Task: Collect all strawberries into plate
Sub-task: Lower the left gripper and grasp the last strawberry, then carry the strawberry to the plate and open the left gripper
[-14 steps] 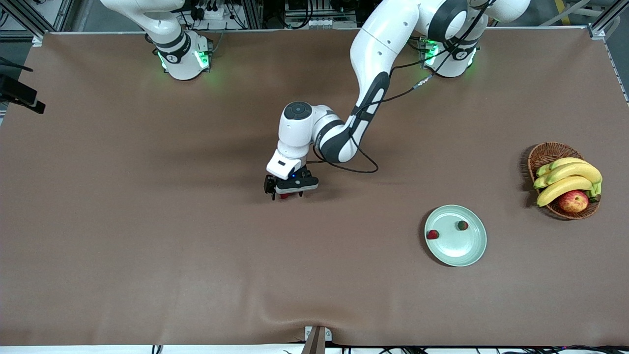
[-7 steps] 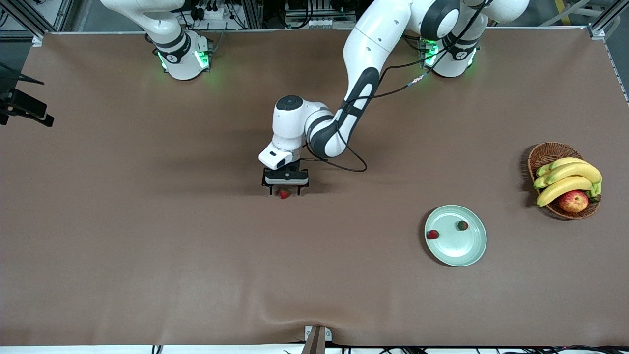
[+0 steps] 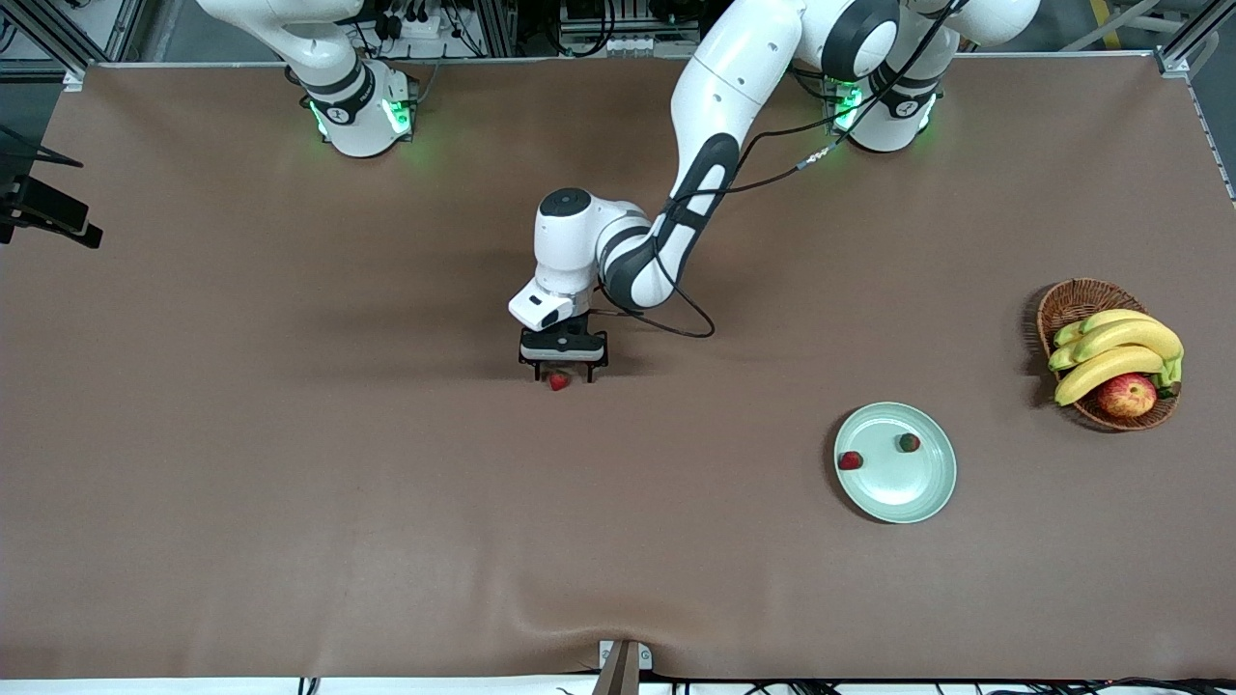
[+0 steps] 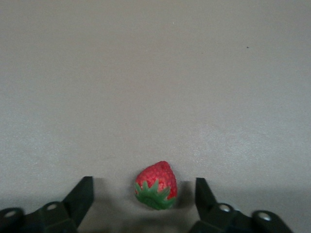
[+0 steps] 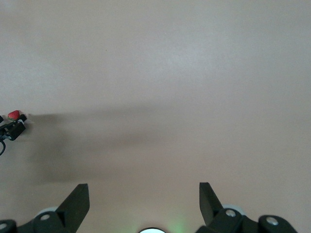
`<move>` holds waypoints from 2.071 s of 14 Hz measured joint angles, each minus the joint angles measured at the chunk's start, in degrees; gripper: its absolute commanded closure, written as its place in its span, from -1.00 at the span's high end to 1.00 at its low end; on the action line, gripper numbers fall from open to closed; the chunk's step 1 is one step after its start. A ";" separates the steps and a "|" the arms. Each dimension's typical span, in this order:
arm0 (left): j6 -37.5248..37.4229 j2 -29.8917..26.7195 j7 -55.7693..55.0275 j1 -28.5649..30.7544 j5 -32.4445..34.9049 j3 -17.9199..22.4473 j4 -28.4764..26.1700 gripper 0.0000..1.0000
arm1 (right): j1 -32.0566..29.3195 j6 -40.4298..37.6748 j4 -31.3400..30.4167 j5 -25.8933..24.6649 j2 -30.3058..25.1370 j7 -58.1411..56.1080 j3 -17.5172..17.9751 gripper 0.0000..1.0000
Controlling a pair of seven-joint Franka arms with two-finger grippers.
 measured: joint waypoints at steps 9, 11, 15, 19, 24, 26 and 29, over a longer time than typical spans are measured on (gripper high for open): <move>-1.31 0.00 -0.08 -0.10 0.01 0.28 0.76 -0.96 | -0.16 -0.07 0.00 -0.02 0.00 0.00 -0.09 1.00; -2.74 -0.16 -1.98 0.21 -0.01 0.50 1.29 -0.96 | -0.10 -0.09 0.00 -0.02 0.00 0.00 0.04 1.00; -8.09 -4.46 -6.61 6.27 -0.88 1.39 2.19 -0.94 | -0.05 -0.10 -0.01 -0.02 0.02 0.00 0.15 1.00; -15.84 -9.22 -6.70 18.29 -4.18 1.54 2.10 -0.93 | 0.11 -0.10 -0.02 -0.02 0.24 0.00 0.29 1.00; -27.34 -11.56 -6.31 31.91 -5.92 0.58 0.48 -0.75 | 0.11 -0.10 -0.02 -0.02 0.35 0.00 0.29 1.00; -29.69 -13.11 -4.34 36.81 -7.40 -1.07 -2.36 -0.75 | 0.11 -0.10 -0.02 -0.02 0.36 0.00 0.29 1.00; -35.25 -16.79 -0.41 44.99 -8.23 -6.39 -7.52 -0.75 | 0.11 -0.10 -0.03 -0.02 0.43 0.00 0.29 1.00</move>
